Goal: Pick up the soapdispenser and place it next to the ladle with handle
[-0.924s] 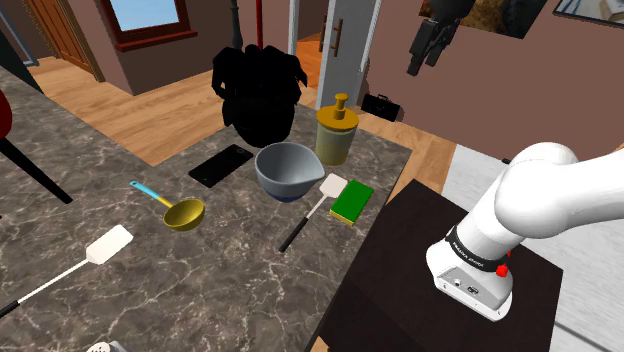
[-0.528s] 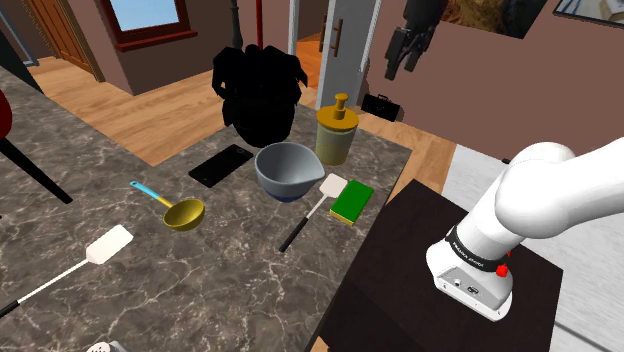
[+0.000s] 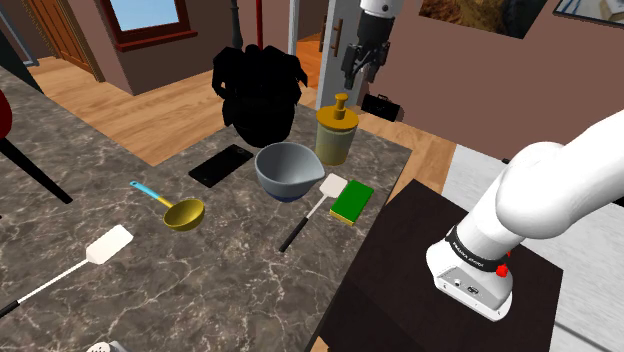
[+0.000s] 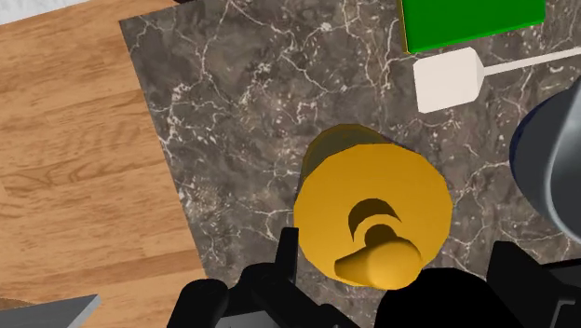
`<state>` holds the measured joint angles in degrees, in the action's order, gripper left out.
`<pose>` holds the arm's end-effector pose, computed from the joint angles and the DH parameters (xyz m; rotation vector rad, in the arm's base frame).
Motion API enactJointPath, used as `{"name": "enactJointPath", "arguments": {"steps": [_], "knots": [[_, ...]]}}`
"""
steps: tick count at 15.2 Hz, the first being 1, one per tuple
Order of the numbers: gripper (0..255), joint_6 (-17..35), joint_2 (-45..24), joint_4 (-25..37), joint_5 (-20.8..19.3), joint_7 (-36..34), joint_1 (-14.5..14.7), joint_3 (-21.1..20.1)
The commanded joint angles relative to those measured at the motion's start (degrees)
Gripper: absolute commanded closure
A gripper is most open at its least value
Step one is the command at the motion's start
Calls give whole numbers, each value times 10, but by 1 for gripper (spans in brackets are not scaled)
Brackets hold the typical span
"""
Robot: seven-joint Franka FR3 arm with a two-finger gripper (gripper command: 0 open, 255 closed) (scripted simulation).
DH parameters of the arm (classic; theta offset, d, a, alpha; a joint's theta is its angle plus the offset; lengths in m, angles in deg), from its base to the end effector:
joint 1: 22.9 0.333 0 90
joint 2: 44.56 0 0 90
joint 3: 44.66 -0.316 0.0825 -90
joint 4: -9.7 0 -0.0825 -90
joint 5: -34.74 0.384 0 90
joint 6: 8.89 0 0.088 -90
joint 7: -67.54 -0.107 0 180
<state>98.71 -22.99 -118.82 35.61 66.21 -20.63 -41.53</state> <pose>0.4412 -0.0075 0.5179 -3.1063 0.0606 -0.0164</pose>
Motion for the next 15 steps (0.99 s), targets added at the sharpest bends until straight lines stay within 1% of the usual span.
{"name": "enactJointPath", "arguments": {"steps": [1,2,9,15], "knots": [[0,23,-47,20,8,-4,2,0],[0,30,-65,30,11,-5,3,0],[0,85,-78,-12,13,-4,4,0],[0,89,-79,-15,13,-4,4,-1]]}}
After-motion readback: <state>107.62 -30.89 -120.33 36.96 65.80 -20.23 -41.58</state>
